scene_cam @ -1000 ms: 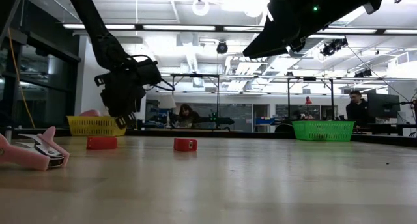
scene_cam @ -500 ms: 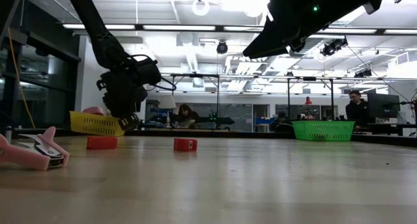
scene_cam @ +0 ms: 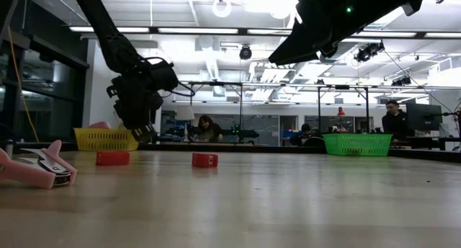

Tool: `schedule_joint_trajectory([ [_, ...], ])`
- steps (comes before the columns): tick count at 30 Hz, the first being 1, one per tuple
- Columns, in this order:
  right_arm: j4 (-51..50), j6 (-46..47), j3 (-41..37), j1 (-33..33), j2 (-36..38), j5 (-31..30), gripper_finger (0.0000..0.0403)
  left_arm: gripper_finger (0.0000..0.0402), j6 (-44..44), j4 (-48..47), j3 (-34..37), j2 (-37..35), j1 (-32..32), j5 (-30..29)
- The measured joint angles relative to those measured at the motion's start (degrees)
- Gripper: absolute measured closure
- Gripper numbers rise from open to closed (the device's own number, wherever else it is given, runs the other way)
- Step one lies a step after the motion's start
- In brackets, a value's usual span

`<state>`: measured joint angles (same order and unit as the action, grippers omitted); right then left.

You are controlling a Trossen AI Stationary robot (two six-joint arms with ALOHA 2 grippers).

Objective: Pick and place Stapler, Stapler remover, tape
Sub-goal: Put the left red stapler into the green bin

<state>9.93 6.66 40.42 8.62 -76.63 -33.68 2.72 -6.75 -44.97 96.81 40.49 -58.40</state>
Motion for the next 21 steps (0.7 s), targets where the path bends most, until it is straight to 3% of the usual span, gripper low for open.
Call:
schedule_joint_trajectory([
  [21,-2.00,0.92,-0.04,0.00,0.01,0.03,0.0222,0.0308,-1.09,-3.81,-0.07,-2.16,-0.50,4.14],
])
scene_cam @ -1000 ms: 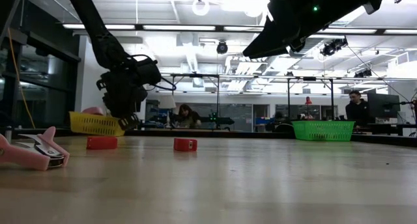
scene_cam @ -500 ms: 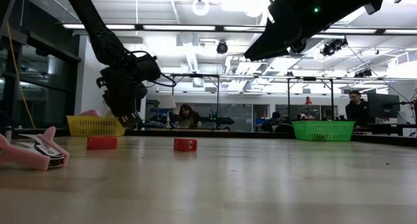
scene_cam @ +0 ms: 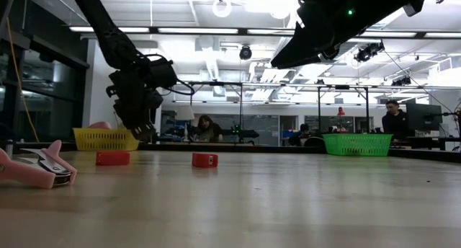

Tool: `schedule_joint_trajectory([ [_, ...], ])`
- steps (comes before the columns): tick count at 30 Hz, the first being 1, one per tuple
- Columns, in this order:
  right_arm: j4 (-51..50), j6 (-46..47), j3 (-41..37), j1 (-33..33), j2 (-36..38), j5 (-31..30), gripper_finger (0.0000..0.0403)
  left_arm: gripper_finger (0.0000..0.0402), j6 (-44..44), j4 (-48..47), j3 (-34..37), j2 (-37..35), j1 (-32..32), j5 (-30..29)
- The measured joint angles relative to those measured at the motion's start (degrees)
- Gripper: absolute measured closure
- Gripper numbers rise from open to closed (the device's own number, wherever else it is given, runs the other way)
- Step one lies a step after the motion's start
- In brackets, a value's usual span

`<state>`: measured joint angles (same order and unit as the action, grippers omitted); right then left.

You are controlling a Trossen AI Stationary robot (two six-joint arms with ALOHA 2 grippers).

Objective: Pick and place Stapler, Stapler remover, tape
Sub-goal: Put the left red stapler into the green bin

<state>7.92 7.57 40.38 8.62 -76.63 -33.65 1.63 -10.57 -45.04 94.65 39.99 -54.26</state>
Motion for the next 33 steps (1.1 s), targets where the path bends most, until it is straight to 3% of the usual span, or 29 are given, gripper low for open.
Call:
schedule_joint_trajectory([
  [10,0.00,-0.02,0.00,0.00,-0.01,0.00,0.0222,0.0302,0.54,-0.05,0.00,0.00,0.07,-0.02],
  [18,-0.04,0.00,0.00,0.00,0.00,0.35,0.0222,0.0250,1.60,-1.07,-0.09,-0.23,0.09,-0.30],
  [22,-0.17,-0.02,0.00,-0.02,-0.01,0.81,0.0222,0.0245,1.62,-2.09,-0.09,-0.42,0.09,-0.07],
  [26,-0.20,0.00,0.00,0.00,-0.01,0.78,0.0222,0.0274,1.64,-3.69,-0.09,-0.41,0.09,0.50],
  [33,-0.20,0.00,0.00,-0.01,-0.01,0.82,0.0221,0.0373,1.74,-6.56,-0.04,-0.33,-0.02,1.06],
])
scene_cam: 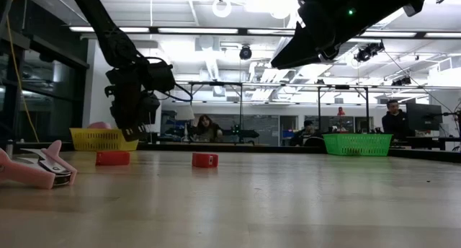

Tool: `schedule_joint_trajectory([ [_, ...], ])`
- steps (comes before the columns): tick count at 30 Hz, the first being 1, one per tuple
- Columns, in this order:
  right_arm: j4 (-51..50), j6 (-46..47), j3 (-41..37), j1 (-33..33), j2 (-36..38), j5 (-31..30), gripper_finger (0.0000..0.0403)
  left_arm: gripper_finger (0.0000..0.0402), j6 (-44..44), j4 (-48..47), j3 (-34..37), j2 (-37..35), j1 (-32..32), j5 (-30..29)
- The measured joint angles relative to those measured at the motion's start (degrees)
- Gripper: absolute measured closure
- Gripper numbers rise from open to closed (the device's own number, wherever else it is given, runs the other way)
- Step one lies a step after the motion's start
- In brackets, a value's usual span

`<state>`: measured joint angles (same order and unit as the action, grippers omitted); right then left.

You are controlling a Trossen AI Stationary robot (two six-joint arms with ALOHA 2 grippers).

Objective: Pick and place Stapler, Stapler remover, tape
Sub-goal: Put the left red stapler into the green bin

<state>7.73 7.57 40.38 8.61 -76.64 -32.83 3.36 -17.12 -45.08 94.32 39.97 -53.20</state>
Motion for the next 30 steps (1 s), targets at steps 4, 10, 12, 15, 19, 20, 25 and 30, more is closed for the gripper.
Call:
schedule_joint_trajectory([
  [4,0.00,0.00,0.00,0.00,0.00,0.00,0.0222,0.0393,-0.01,-0.16,0.01,0.02,0.00,0.03],
  [10,0.00,0.02,0.00,0.00,0.00,0.01,0.0221,0.0385,0.67,-0.64,0.07,-1.10,0.00,-0.26],
  [12,0.00,0.00,0.00,0.01,0.00,0.01,0.0222,0.0385,0.87,-1.46,0.07,-2.56,-0.34,-0.07],
  [15,0.00,0.02,0.00,-0.01,0.00,-0.08,0.0222,0.0385,1.28,-3.48,0.07,-5.48,-1.57,0.02],
  [19,0.00,0.03,0.00,-0.01,0.00,-0.07,0.0222,0.0385,1.30,-6.93,0.07,-8.73,-4.08,2.36],
  [20,0.00,0.02,0.00,0.01,0.00,-0.03,0.0222,0.0385,1.31,-7.86,0.07,-9.41,-4.74,2.96],
  [25,-0.05,0.09,0.00,0.01,0.00,0.34,0.0222,0.0385,2.78,-13.17,0.07,-12.60,-8.71,8.45],
  [30,-0.27,0.02,0.00,0.01,0.00,1.73,0.0222,0.0385,8.64,-18.99,0.07,-15.92,-14.60,18.01],
])
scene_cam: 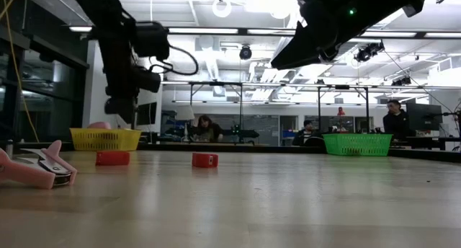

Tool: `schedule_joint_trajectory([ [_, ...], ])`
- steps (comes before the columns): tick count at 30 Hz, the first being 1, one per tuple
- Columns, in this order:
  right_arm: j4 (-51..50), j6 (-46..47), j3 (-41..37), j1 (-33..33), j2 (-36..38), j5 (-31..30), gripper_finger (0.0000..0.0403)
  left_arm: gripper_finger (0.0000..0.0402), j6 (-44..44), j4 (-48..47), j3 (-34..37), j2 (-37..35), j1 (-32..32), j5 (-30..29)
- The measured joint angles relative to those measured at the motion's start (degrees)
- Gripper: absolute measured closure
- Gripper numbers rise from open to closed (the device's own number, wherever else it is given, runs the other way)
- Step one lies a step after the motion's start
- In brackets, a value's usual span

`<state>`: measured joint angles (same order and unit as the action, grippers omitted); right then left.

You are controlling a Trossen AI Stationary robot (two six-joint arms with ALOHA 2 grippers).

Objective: Pick and place Stapler, Stapler remover, tape
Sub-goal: Put the left red stapler into the green bin

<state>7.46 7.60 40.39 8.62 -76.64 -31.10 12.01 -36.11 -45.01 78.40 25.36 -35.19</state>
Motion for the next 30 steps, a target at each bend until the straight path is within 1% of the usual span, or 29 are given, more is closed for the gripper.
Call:
schedule_joint_trajectory([
  [3,-0.82,-0.04,0.04,0.00,0.00,0.00,0.0222,0.0385,3.87,-2.44,0.00,-1.73,-4.32,6.62],
  [7,-2.11,-0.02,0.04,0.00,0.00,0.03,0.0221,0.0385,4.77,-3.95,0.00,-3.40,-10.17,15.29],
  [10,-2.48,-0.02,0.04,0.00,0.00,0.05,0.0222,0.0385,2.98,-3.76,0.00,-3.79,-14.36,20.82],
  [16,-2.55,-0.03,0.04,0.00,0.00,0.03,0.0222,0.0385,-2.83,-0.50,0.00,-3.79,-21.57,27.94],
  [19,-2.78,-0.04,0.04,0.00,0.00,0.41,0.0222,0.0385,-3.15,3.04,0.00,-3.79,-24.35,29.20],
  [26,-5.42,1.50,0.04,0.00,0.00,5.37,0.0222,0.0385,-3.62,8.61,0.00,-3.79,-29.45,29.31],
  [28,-6.26,1.53,0.04,0.03,0.00,5.90,0.0221,0.0385,-5.40,9.18,0.00,-3.79,-31.06,28.78],
  [30,-6.80,1.57,0.04,0.04,0.00,6.46,0.0222,0.0383,-8.99,9.18,0.00,-3.79,-32.60,27.54],
])
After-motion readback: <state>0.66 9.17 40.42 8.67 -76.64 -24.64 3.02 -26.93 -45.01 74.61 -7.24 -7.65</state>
